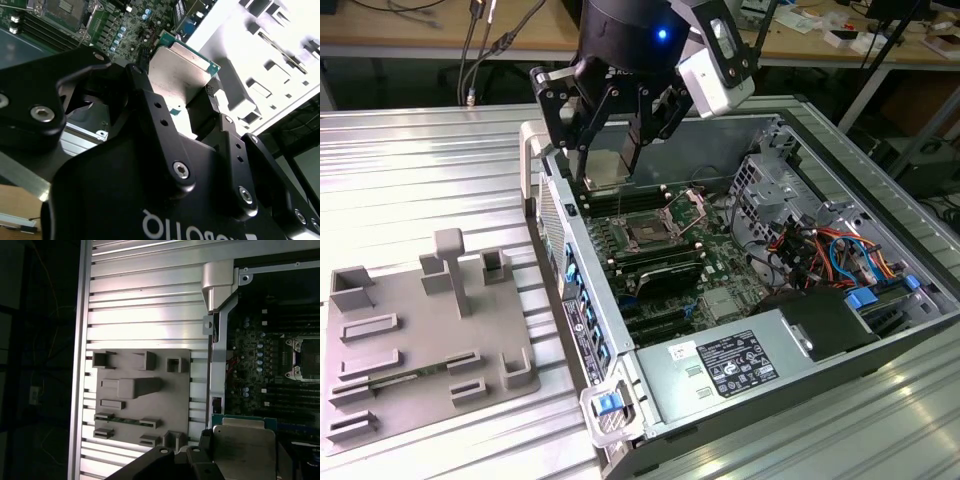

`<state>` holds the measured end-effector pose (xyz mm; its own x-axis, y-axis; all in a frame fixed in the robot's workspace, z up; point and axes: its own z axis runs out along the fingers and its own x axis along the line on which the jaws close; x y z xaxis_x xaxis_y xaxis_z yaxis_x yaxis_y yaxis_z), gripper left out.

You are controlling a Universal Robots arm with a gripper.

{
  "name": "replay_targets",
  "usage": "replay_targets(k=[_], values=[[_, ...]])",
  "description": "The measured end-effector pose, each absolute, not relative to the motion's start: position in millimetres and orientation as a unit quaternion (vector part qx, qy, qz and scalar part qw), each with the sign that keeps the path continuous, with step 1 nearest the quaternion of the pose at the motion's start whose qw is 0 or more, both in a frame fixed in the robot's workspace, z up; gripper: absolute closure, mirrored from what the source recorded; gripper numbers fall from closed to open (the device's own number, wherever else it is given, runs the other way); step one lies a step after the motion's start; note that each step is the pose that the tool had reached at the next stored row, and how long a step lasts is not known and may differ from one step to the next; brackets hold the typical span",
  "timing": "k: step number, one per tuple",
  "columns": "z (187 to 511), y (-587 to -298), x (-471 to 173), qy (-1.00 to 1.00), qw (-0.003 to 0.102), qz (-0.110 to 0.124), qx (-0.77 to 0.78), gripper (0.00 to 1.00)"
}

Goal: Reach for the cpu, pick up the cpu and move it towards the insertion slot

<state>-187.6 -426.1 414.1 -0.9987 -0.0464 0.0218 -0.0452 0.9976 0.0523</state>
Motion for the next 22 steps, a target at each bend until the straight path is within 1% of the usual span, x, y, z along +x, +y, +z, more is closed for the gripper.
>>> replay_targets(k=[22], values=[[414,-426,-157,-0.999,0.011,-0.026,0.023,0.45]])
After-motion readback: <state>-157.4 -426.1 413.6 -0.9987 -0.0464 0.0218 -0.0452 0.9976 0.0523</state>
